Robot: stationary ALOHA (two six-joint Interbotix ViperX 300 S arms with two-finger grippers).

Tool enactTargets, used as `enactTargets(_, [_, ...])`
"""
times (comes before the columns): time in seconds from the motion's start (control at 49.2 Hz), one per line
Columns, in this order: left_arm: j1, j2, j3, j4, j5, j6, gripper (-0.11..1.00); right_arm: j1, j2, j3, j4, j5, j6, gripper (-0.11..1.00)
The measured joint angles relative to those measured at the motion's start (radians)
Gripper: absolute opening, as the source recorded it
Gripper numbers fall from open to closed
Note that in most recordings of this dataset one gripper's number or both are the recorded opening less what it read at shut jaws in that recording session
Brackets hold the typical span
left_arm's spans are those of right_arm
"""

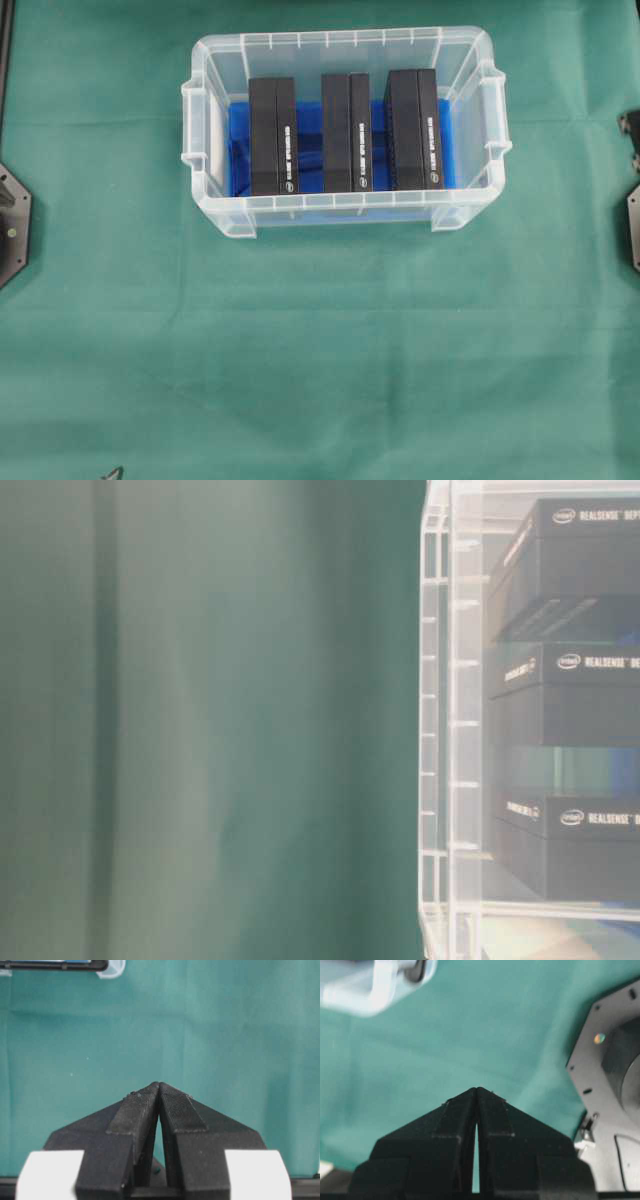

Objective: Take the box out of the case with the right arm.

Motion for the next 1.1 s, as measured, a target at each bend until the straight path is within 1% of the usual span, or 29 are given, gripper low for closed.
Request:
enactTargets(0.041, [0.0, 0.0, -0.002, -0.002, 0.0, 0.0, 0.0, -0.025, 0.0, 0.0, -0.009, 0.0, -0.015, 0.0])
enactTargets(0.142, [0.0, -0.002, -0.002, -0.002, 0.0, -0.002, 0.0, -0.101, 0.0, -0.002, -0.018, 0.0, -0.101, 0.0])
enactTargets(0.183, [0.0, 0.0, -0.002, 0.0, 0.0, 0.0, 0.0, -0.137, 0.003, -0.002, -0.018, -0.002, -0.141, 0.0])
enactTargets(0.305, [0.0, 0.0, -0.002, 0.0, -0.002, 0.0, 0.0, -0.222, 0.015, -0.002, -0.018, -0.002, -0.213, 0.0])
enactTargets(0.366, [0.0, 0.0, 0.0, -0.002, 0.0, 0.0, 0.0, -0.264, 0.026, -0.002, -0.017, -0.003, -0.236, 0.0])
enactTargets(0.488, [0.0, 0.0, -0.002, -0.002, -0.002, -0.006, 0.0, -0.307, 0.035, 0.0, -0.018, -0.008, -0.267, 0.0])
enactTargets(0.67, [0.0, 0.0, 0.0, 0.0, 0.0, -0.008, 0.0, -0.324, 0.04, 0.0, -0.017, -0.017, -0.278, 0.0])
enactTargets(0.711, [0.0, 0.0, -0.002, 0.0, 0.0, -0.008, 0.0, -0.325, 0.04, 0.002, -0.017, -0.018, -0.278, 0.03])
enactTargets(0.752, [0.0, 0.0, -0.002, -0.002, -0.002, -0.008, 0.0, -0.325, 0.04, 0.003, -0.018, -0.023, -0.278, 0.07])
enactTargets(0.813, [0.0, 0.0, -0.002, 0.0, 0.0, -0.008, 0.0, -0.325, 0.04, 0.009, -0.02, -0.026, -0.278, 0.19])
enactTargets(0.853, [0.0, 0.0, -0.002, 0.0, 0.0, -0.008, 0.0, -0.327, 0.04, 0.014, -0.021, -0.029, -0.278, 0.3])
enactTargets(0.955, [0.0, 0.0, -0.002, 0.0, 0.0, -0.011, 0.0, -0.327, 0.041, 0.029, -0.035, -0.038, -0.27, 0.62])
enactTargets(1.016, [0.0, 0.0, -0.002, 0.0, -0.002, -0.011, 0.0, -0.327, 0.046, 0.038, -0.043, -0.043, -0.27, 0.79])
enactTargets(1.056, [0.0, 0.0, -0.002, -0.002, -0.002, -0.011, 0.0, -0.327, 0.048, 0.043, -0.044, -0.044, -0.268, 0.88])
enactTargets(1.097, [-0.002, 0.002, -0.002, -0.002, -0.002, -0.011, 0.0, -0.327, 0.051, 0.046, -0.048, -0.046, -0.27, 0.94])
